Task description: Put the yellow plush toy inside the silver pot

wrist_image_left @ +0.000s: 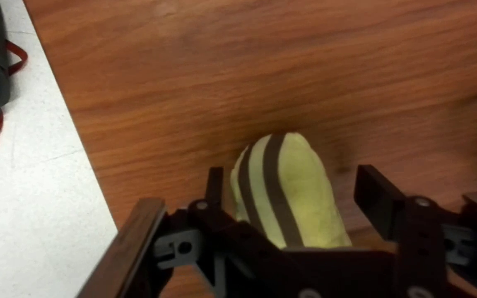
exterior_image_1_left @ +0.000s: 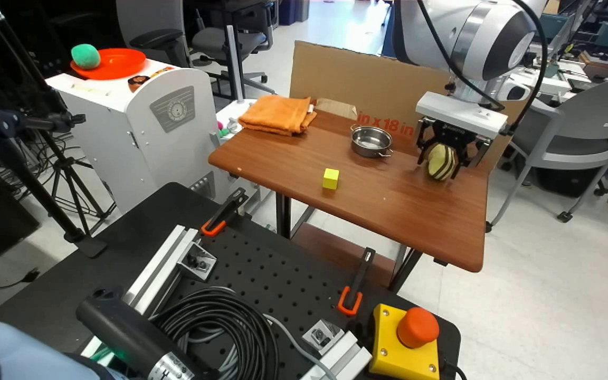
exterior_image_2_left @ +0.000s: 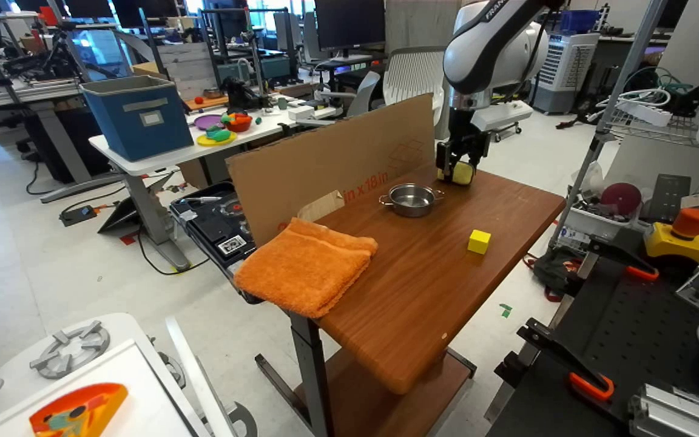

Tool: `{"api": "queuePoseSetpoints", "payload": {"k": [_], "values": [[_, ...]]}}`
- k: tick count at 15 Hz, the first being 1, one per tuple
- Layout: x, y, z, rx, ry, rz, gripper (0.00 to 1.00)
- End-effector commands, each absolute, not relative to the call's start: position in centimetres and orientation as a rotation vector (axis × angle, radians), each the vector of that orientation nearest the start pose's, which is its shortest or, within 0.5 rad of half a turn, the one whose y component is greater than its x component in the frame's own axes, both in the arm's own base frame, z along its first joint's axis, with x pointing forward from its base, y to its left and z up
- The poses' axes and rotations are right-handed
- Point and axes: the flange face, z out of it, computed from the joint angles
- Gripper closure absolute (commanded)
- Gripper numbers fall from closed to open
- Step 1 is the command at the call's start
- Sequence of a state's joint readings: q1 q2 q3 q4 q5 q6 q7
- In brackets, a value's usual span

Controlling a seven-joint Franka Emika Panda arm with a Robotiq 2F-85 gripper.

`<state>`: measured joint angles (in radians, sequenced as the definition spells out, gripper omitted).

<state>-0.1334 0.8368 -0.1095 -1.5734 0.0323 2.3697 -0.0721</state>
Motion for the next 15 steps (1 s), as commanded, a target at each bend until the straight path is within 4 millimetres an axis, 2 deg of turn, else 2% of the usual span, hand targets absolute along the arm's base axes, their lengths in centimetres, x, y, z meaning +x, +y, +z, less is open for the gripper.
{"api": "queuePoseSetpoints", "payload": {"k": [1,2,4,7,8,10,11,12,15], "values": [[68.8,-14.6,15.0,-3.205,0.211,0.109,0.51],[68.9,-14.0,15.5,-3.201,0.181,0.114,0.58],[69.2,-11.4,17.6,-3.2,0.098,0.087,0.73],[69.7,-6.0,20.7,-3.202,-0.05,0.002,0.94],[69.9,-3.9,21.4,-3.198,-0.1,-0.028,0.98],[70.2,-0.5,22.5,-3.188,-0.187,-0.068,0.96],[70.2,0.9,22.6,-3.18,-0.217,-0.066,0.98],[70.2,2.0,22.6,-3.174,-0.241,-0.065,0.96],[69.8,3.6,21.4,-3.171,-0.262,-0.012,0.96]]}}
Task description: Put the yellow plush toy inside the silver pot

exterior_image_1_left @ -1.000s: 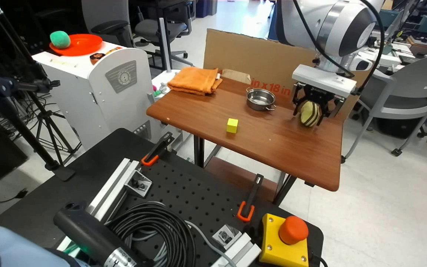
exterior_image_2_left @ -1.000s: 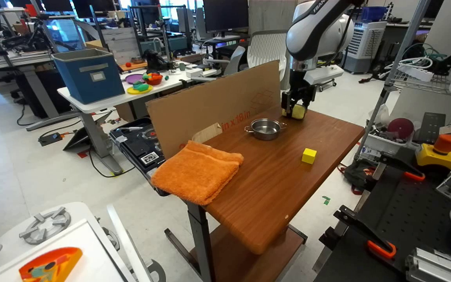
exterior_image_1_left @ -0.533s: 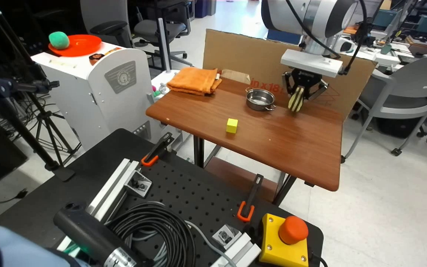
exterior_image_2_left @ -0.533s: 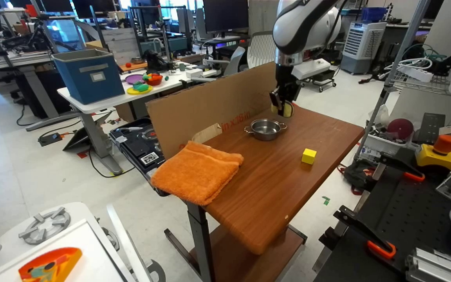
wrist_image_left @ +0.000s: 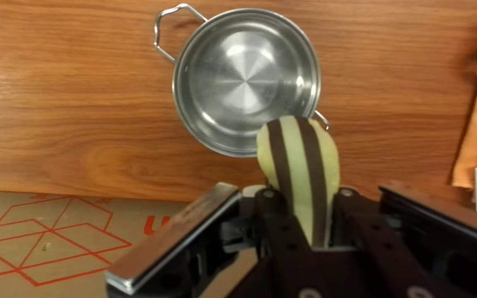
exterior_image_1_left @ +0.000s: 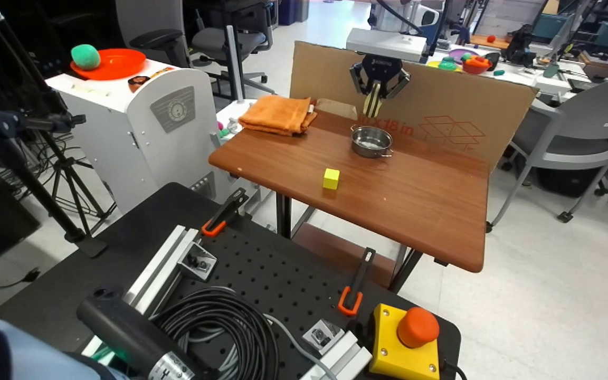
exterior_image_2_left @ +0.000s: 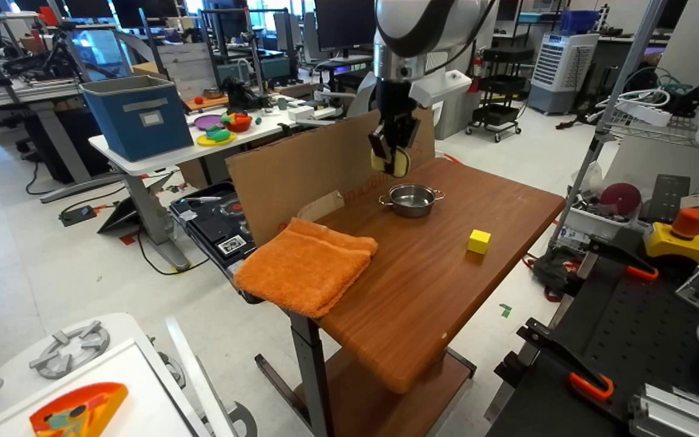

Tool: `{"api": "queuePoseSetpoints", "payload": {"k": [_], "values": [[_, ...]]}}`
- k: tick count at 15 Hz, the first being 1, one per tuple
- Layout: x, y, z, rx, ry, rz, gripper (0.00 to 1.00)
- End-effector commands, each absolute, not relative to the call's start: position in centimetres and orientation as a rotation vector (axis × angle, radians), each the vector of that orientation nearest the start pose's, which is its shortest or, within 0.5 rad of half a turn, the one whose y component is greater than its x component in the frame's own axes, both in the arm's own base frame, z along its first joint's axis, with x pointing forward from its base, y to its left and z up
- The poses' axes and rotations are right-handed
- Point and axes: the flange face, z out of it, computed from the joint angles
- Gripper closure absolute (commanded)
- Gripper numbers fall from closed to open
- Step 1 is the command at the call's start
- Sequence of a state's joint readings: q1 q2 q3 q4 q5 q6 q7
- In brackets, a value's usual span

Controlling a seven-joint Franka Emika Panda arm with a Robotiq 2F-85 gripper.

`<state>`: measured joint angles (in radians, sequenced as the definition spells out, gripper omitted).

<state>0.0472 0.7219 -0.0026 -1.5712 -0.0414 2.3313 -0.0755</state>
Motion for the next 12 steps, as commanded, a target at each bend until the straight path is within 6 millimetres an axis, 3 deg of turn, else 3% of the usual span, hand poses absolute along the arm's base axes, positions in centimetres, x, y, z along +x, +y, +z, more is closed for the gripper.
{"api": "queuePoseSetpoints", "payload": {"k": [1,9,10,11,12], "values": [[69.7,3.7,21.0,-3.174,-0.262,0.001,0.96],[67.7,3.5,19.5,-3.207,-0.276,0.091,0.96],[67.5,3.4,19.3,-3.221,-0.262,0.094,0.72],[67.4,3.2,19.2,-3.231,-0.251,0.095,0.56],[67.4,2.9,19.1,-3.246,-0.226,0.091,0.5]]}}
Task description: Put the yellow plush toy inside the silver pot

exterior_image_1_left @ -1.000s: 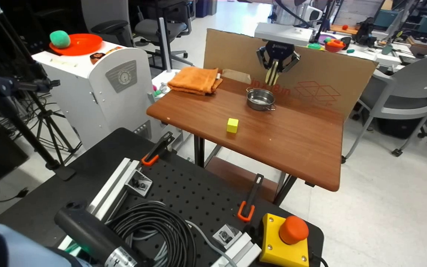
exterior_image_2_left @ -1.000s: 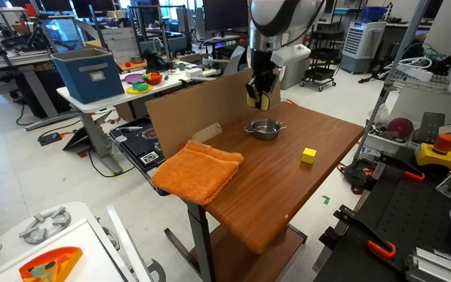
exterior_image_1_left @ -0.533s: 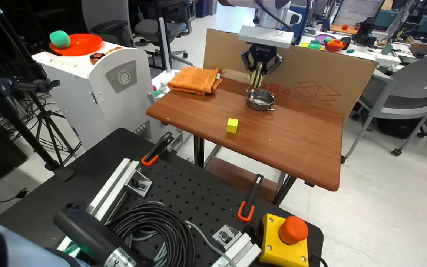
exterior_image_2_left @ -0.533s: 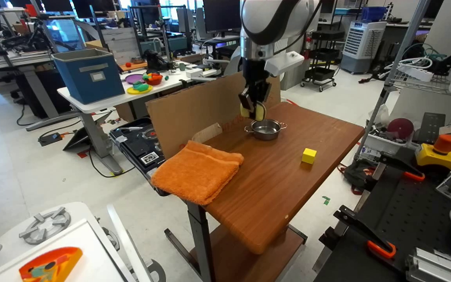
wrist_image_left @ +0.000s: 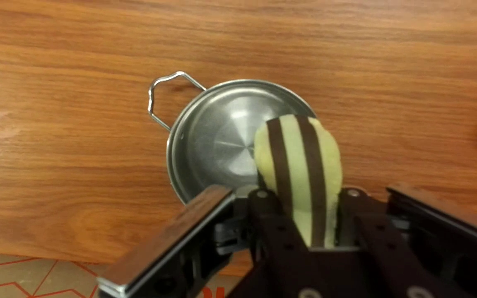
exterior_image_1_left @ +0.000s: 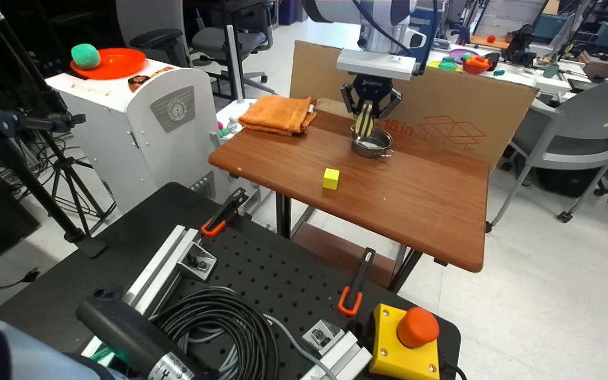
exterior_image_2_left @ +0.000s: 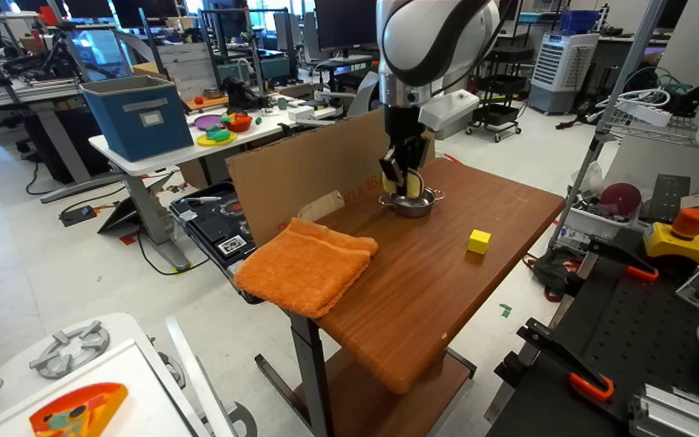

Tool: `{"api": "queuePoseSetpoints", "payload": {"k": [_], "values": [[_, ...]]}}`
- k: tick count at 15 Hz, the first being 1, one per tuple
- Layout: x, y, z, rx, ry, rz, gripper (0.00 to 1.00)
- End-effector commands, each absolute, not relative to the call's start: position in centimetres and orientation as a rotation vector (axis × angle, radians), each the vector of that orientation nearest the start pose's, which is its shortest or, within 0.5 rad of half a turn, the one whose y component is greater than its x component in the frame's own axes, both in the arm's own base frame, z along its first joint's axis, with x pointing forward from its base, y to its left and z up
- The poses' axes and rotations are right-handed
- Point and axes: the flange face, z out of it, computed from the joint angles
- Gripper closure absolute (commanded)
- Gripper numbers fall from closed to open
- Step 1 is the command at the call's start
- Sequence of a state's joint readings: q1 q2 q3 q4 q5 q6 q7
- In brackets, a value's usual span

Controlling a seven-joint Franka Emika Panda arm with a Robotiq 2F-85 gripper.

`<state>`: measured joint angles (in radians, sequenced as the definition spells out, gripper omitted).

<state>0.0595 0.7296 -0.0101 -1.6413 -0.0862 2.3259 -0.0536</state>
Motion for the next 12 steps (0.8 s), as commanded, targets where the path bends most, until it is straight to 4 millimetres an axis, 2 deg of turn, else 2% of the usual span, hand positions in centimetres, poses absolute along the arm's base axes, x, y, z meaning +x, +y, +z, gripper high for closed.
{"api": "queuePoseSetpoints", "payload": {"k": [1,5,7,9,11,12], "values": [[67.3,2.5,19.1,-3.255,-0.196,0.093,0.42],[66.9,1.4,19.6,-3.278,-0.119,0.119,0.14],[66.2,1.3,20.6,-3.283,-0.119,0.141,0.01],[64.9,1.3,22.2,-3.279,-0.121,0.154,0.0],[63.0,0.7,24.0,-3.26,0.005,0.246,0.0],[65.5,1.0,21.6,-3.257,-0.071,0.178,0.0]]}}
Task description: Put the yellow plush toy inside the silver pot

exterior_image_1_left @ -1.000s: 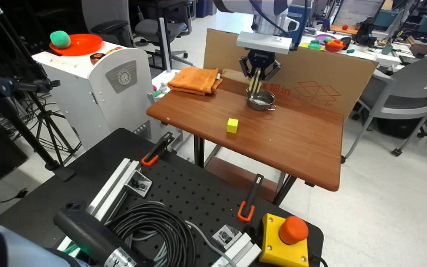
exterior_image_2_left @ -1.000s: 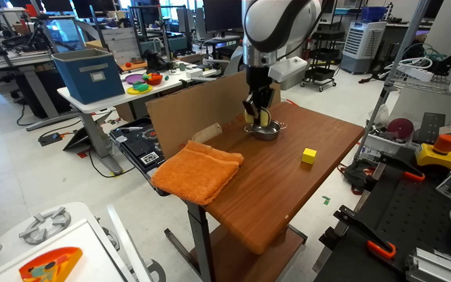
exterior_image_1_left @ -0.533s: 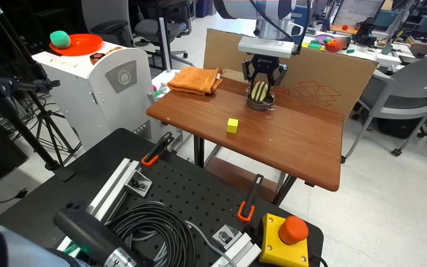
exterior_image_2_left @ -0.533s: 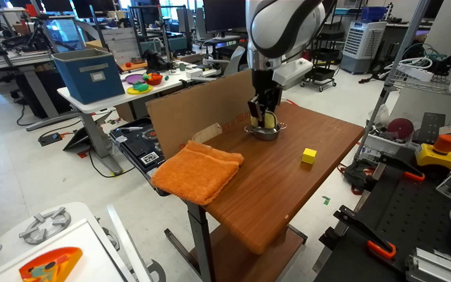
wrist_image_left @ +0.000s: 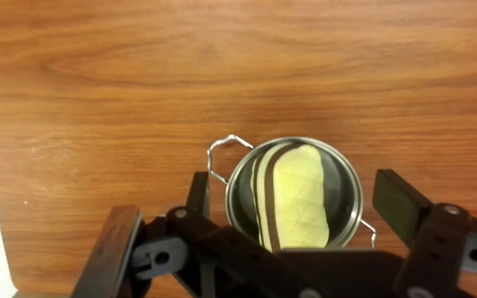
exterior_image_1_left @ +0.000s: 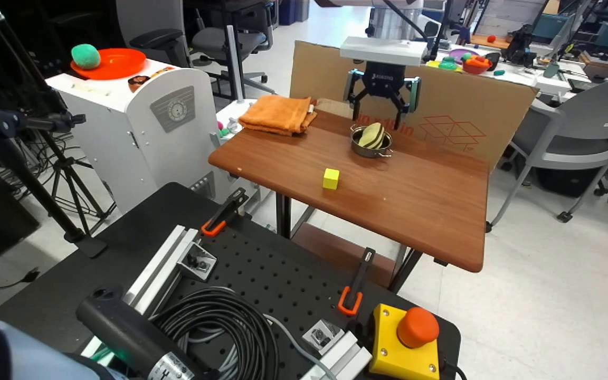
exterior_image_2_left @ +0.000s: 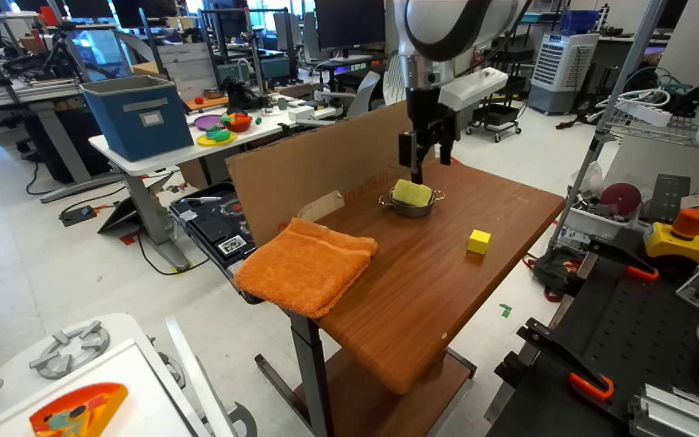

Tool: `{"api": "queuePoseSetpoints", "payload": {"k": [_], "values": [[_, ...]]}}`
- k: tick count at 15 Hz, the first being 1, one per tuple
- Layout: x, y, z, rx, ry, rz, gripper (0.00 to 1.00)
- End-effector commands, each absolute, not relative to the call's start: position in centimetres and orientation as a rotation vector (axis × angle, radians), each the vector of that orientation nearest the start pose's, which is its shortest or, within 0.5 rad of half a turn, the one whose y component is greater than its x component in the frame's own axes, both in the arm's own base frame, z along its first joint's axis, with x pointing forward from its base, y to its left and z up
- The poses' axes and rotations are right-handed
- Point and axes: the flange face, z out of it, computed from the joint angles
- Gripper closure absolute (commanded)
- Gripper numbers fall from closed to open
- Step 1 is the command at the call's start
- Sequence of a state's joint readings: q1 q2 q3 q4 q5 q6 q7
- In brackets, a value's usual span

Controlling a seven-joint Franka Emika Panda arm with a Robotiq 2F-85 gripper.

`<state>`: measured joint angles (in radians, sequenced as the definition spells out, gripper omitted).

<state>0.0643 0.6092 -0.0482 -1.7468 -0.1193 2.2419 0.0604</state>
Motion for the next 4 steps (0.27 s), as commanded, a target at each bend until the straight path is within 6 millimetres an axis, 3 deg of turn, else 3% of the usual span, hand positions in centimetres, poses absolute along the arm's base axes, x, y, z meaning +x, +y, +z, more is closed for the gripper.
{"api": "queuePoseSetpoints", "payload": {"k": [1,4], "values": [[64.7,0.9,22.5,-3.258,-0.044,0.21,0.0],[63.7,0.7,23.9,-3.257,-0.021,0.226,0.0]]}}
